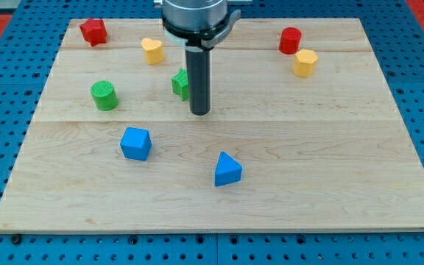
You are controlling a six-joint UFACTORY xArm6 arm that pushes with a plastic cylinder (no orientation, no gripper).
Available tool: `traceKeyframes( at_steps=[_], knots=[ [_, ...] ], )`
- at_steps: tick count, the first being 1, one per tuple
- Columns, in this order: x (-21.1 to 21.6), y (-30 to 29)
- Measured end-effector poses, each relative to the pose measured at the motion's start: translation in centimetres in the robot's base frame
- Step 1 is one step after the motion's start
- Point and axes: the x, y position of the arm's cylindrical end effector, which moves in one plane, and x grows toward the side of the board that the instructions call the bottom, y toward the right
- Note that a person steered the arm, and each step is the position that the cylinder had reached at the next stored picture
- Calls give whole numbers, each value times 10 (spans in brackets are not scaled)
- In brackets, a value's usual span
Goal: Place the green star to the top center
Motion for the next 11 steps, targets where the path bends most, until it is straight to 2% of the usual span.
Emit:
traceKeyframes(
  at_steps=[2,3,4,5,6,7,9,10,11],
  knots=[
    [-82,-11],
    [-100,-1],
    [-64,-31],
    [-96,-66],
    [-129,-16],
    [-168,-5],
    [-176,23],
    [-166,24],
    [-155,58]
  ],
)
